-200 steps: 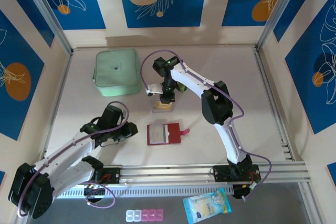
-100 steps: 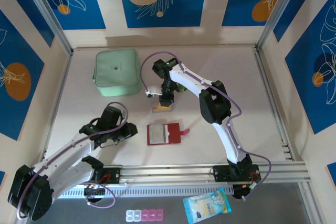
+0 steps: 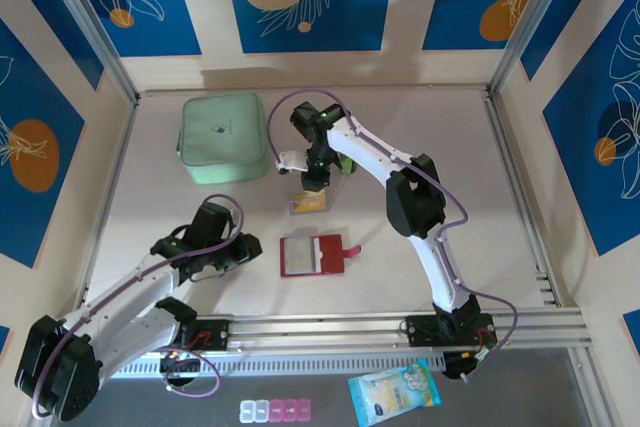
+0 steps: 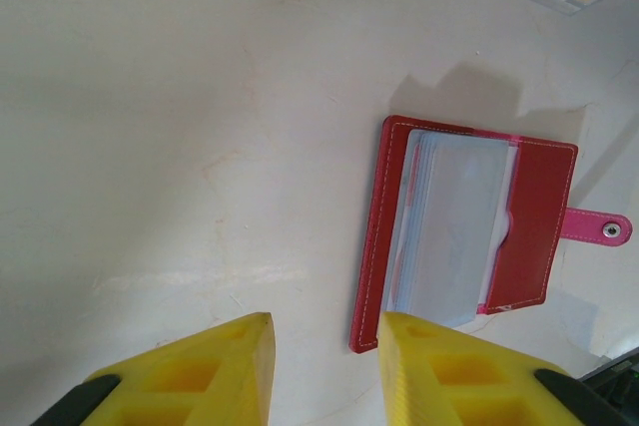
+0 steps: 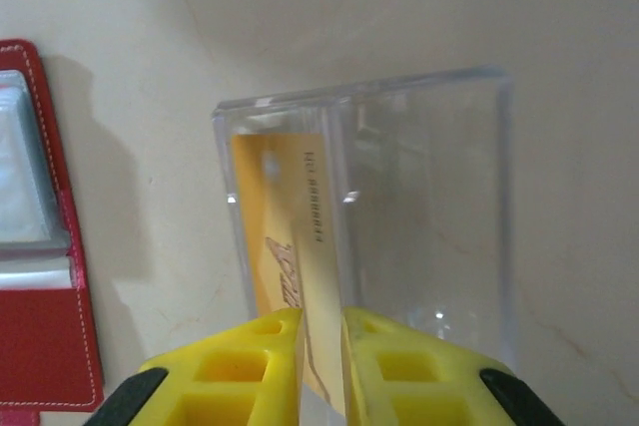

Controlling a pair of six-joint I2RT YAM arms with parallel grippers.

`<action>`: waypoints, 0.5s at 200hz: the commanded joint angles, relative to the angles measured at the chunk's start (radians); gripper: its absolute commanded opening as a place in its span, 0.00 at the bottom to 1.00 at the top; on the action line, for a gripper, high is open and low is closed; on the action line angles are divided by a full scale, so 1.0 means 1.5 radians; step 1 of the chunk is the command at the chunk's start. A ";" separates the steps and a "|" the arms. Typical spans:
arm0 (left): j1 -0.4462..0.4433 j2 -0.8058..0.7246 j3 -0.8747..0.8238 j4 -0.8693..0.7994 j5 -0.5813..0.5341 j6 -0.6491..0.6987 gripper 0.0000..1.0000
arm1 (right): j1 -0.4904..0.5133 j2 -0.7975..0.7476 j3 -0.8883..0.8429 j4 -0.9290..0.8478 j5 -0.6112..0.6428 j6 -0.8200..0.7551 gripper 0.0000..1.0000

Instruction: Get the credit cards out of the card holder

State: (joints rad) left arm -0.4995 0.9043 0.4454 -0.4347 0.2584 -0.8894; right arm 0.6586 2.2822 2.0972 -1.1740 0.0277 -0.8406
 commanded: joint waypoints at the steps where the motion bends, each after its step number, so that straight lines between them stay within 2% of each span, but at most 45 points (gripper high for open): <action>1: 0.008 0.001 -0.013 0.015 0.019 -0.010 0.32 | -0.003 -0.056 -0.022 0.029 -0.009 0.029 0.18; 29: 0.007 0.027 -0.016 0.052 0.047 -0.008 0.32 | -0.003 -0.087 -0.067 0.075 -0.023 0.072 0.15; 57: 0.005 0.061 -0.013 0.097 0.073 -0.012 0.29 | 0.000 -0.111 -0.102 0.107 -0.044 0.160 0.11; 81: -0.003 0.090 -0.006 0.128 0.084 -0.019 0.27 | 0.008 -0.145 -0.147 0.142 -0.060 0.280 0.11; 100: -0.018 0.109 0.002 0.147 0.083 -0.023 0.26 | 0.016 -0.180 -0.197 0.175 -0.084 0.416 0.11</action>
State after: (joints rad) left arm -0.5053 1.0412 0.4335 -0.2798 0.3508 -0.9089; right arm 0.6640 2.1082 1.8721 -0.9848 -0.0143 -0.5076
